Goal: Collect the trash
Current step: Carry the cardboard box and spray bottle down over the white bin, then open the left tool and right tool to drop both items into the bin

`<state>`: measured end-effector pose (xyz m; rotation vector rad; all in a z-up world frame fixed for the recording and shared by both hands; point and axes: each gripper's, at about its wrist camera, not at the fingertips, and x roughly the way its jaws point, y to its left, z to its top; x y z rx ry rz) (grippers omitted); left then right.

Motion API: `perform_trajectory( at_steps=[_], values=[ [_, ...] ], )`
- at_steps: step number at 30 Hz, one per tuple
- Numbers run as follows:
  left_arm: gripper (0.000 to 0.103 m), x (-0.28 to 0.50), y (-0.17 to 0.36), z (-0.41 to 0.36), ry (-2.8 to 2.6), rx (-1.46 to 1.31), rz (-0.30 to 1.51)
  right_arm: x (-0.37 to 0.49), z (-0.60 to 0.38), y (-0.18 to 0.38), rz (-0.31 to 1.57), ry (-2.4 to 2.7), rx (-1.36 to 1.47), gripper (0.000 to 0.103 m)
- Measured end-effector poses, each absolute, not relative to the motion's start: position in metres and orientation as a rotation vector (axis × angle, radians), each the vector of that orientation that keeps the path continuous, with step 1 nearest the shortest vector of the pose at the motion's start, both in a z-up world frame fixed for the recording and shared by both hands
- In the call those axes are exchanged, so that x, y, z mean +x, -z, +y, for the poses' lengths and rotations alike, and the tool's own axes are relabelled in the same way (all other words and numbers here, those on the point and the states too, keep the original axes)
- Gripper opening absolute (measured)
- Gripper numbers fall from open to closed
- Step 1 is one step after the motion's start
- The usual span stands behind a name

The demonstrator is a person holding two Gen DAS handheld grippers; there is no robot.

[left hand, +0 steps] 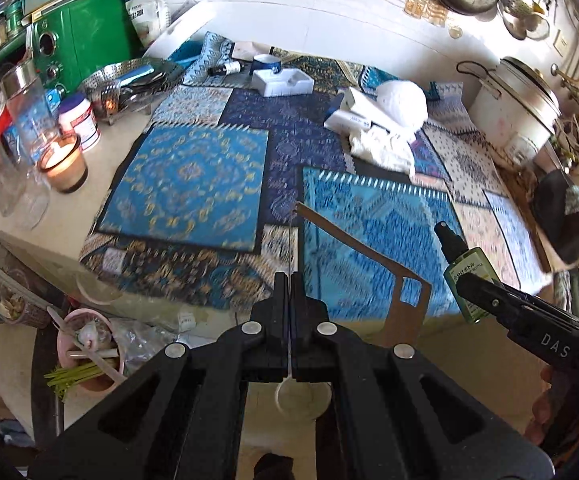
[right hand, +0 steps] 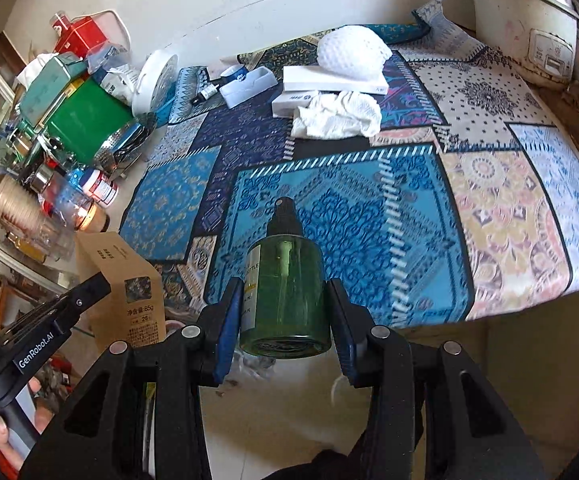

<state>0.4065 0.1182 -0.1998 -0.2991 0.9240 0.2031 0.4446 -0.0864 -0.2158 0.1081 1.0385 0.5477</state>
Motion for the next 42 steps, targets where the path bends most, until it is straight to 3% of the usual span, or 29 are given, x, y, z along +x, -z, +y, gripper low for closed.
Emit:
perform_trajectory(
  at_steps=[11, 20, 42],
  values=[
    [0.0, 0.361, 0.268, 0.094, -0.104, -0.293, 1.101, 0.378, -0.099, 0.258, 1.168, -0.46, 0.117, 0.039],
    [0.0, 0.357, 0.367, 0.046, -0.078, -0.3, 1.279, 0.37, -0.144, 0.342, 1.346, -0.382, 0.126, 0.039],
    [0.0, 0.366, 0.754, -0.001, -0.177, -0.421, 1.55, 0.411, -0.16, 0.67, 1.592, -0.419, 0.078, 0.039]
  ],
)
